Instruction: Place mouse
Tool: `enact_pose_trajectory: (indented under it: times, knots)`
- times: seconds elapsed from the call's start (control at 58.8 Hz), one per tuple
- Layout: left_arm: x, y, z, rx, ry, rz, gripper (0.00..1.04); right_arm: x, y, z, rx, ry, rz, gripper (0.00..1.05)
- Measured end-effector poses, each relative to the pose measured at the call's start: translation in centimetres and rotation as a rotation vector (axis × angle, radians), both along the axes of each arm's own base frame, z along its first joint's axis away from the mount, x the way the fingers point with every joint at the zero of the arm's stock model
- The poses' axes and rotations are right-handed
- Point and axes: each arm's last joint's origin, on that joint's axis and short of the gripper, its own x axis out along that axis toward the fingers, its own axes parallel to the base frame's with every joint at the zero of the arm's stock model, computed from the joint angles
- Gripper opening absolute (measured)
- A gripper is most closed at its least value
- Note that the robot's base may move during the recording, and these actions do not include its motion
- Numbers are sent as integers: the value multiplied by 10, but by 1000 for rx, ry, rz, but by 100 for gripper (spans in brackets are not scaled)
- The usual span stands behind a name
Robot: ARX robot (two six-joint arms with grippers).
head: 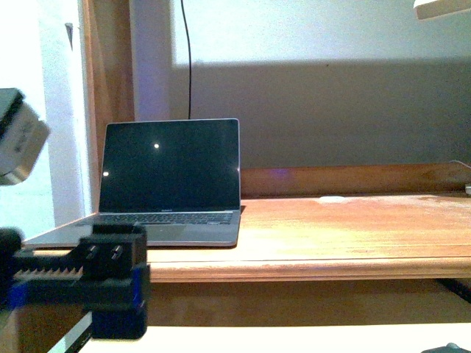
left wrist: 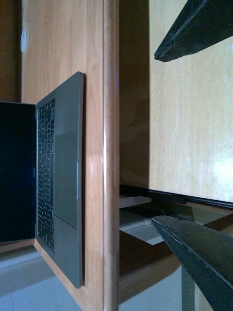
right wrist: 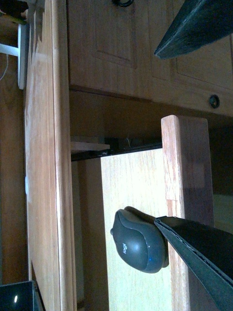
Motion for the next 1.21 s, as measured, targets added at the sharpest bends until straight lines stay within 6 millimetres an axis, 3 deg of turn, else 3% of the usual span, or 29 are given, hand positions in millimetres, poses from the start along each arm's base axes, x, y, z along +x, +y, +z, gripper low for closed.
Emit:
enact_pose_trajectory:
  times: [0.153, 0.289, 0.34, 0.493, 0.596, 0.664, 0.766, 0.885, 1.072, 1.208]
  knots:
    - [-55, 14, -18, -21, -13, 61, 96, 0, 0, 0, 0, 0, 0, 97]
    - [-85, 45, -33, 5, -73, 108, 72, 0, 0, 0, 0, 0, -2, 97]
    - [-95, 56, -49, 39, -42, 98, 63, 0, 0, 0, 0, 0, -1, 97]
    - [-105, 84, -73, 16, -72, 86, 38, 0, 0, 0, 0, 0, 0, 97]
    - [-106, 96, -72, 5, -112, 110, 14, 0, 0, 0, 0, 0, 0, 97]
    - [-106, 99, -72, 6, -111, 112, 3, 0, 0, 0, 0, 0, 0, 97]
    - [-107, 103, -72, 8, -111, 81, 3, 0, 0, 0, 2, 6, 9, 97]
    - [-106, 111, -72, 11, -112, 123, 3, 7, 10, 6, 20, 158, 165, 97]
    - [-106, 111, -72, 11, -112, 119, 3, 39, 42, 40, -16, 172, 265, 97]
    - [-107, 111, -72, 11, -113, 119, 3, 66, 65, 53, -56, 176, 287, 97]
